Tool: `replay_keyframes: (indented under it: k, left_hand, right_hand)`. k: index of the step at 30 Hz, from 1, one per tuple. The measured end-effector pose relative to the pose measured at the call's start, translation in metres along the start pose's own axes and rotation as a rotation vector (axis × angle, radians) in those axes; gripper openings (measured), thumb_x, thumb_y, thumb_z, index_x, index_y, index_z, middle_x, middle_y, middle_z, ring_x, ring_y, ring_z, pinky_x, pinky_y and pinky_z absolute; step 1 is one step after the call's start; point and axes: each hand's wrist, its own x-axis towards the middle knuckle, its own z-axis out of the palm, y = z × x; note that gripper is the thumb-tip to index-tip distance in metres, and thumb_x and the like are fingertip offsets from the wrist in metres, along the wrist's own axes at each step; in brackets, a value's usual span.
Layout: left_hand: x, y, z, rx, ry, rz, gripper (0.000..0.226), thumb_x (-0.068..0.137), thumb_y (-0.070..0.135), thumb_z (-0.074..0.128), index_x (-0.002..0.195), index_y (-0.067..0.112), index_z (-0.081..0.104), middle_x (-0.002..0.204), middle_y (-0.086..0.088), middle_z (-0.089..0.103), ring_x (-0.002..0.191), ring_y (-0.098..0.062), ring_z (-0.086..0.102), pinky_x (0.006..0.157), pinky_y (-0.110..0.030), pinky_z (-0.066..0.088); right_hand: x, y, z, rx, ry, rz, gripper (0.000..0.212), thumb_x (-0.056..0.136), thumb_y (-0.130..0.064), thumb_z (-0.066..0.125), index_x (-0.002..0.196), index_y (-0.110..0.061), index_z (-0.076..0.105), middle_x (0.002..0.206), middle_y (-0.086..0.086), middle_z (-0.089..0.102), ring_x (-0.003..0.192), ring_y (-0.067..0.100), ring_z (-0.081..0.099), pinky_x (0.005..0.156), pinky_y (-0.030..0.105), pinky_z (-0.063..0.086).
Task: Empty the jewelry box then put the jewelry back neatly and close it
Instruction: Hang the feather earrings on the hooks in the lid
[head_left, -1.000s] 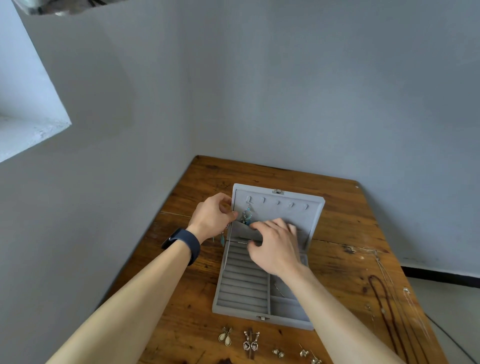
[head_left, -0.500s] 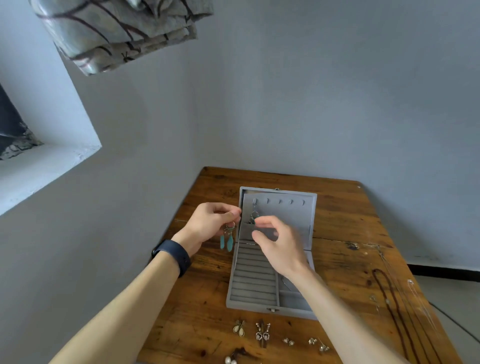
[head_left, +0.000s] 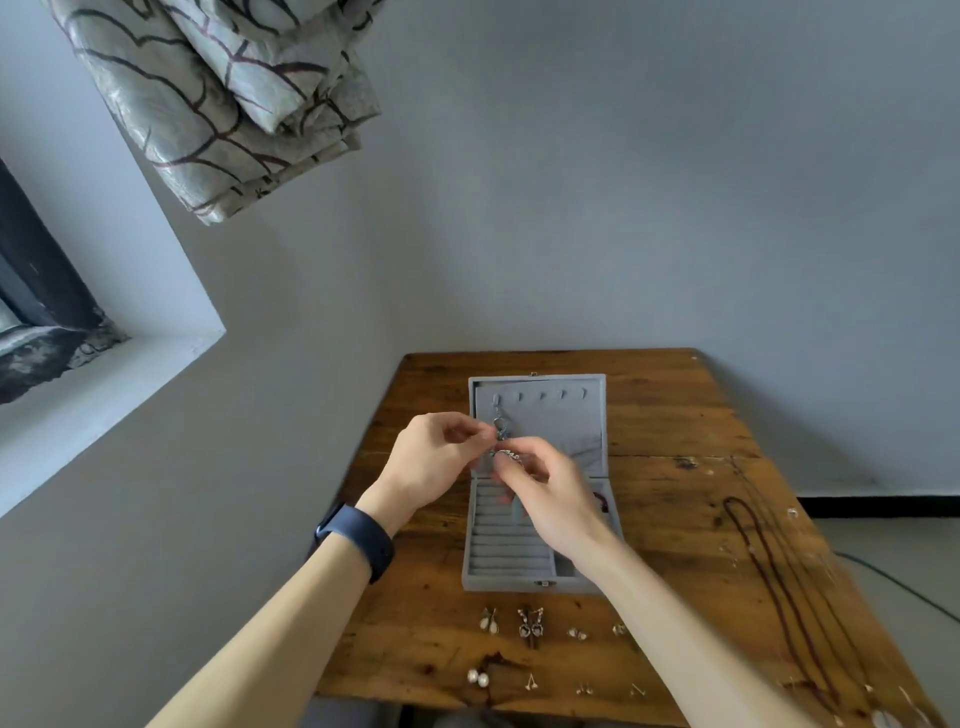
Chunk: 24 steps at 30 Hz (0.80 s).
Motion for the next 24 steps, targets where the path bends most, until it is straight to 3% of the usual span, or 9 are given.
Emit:
replay_keyframes:
  k: [3,9,13,15,21,24]
  left_hand:
    - [-0.008,0.007,0.005,0.060,-0.013,0.039,0.017,0.091,0.039,0.069,0.096,0.024,0.075,0.078,0.006,0.071,0.068,-0.006,0.068,0.068,-0.021,0.056]
    - [-0.018,0.014,0.021,-0.100,-0.027,0.007,0.016,0.091,0.033,0.070,0.097,0.019,0.076,0.076,0.004,0.070,0.065,-0.006,0.065,0.064,-0.021,0.052]
    - [-0.020,0.013,0.030,-0.293,0.006,-0.069,0.012,0.093,0.028,0.069,0.095,0.018,0.076,0.085,0.003,0.073,0.072,-0.007,0.067,0.064,-0.019,0.053]
    - [-0.020,0.011,0.036,-0.273,0.022,-0.058,0.013,0.094,0.027,0.067,0.095,0.018,0.076,0.084,0.001,0.074,0.072,-0.007,0.067,0.063,-0.017,0.053]
    - [-0.009,0.003,0.040,-0.233,0.094,-0.045,0.013,0.093,0.029,0.068,0.098,0.019,0.076,0.087,0.005,0.074,0.077,-0.008,0.069,0.060,-0.010,0.049]
    - [-0.004,-0.002,0.042,-0.146,0.112,-0.004,0.011,0.093,0.033,0.069,0.096,0.024,0.076,0.086,0.010,0.074,0.079,-0.004,0.070,0.066,-0.011,0.051]
  right_hand:
    - [-0.011,0.000,-0.007,-0.004,0.072,-0.032,0.021,0.097,-0.042,0.057,0.114,-0.031,0.064,0.097,-0.011,0.072,0.094,0.004,0.067,0.083,0.028,0.057]
    - [-0.021,-0.002,-0.018,-0.003,0.140,-0.039,0.019,0.099,-0.031,0.057,0.112,-0.021,0.067,0.091,-0.010,0.072,0.086,0.002,0.069,0.074,0.019,0.055]
    - [-0.021,0.001,-0.021,0.018,0.114,-0.010,0.021,0.100,-0.029,0.056,0.116,-0.021,0.065,0.100,-0.008,0.072,0.087,0.007,0.071,0.075,0.028,0.061]
    - [-0.019,0.002,-0.020,0.077,0.102,0.006,0.019,0.100,-0.024,0.057,0.117,-0.020,0.065,0.105,-0.005,0.071,0.083,0.014,0.073,0.076,0.034,0.062]
    - [-0.012,0.004,-0.017,0.256,0.081,0.021,0.022,0.094,-0.020,0.065,0.116,-0.023,0.064,0.098,-0.007,0.074,0.084,0.013,0.074,0.072,0.021,0.058]
    - [-0.006,0.011,-0.013,0.284,0.119,0.058,0.021,0.095,-0.019,0.065,0.116,-0.021,0.067,0.098,-0.004,0.075,0.083,0.014,0.074,0.073,0.024,0.057]
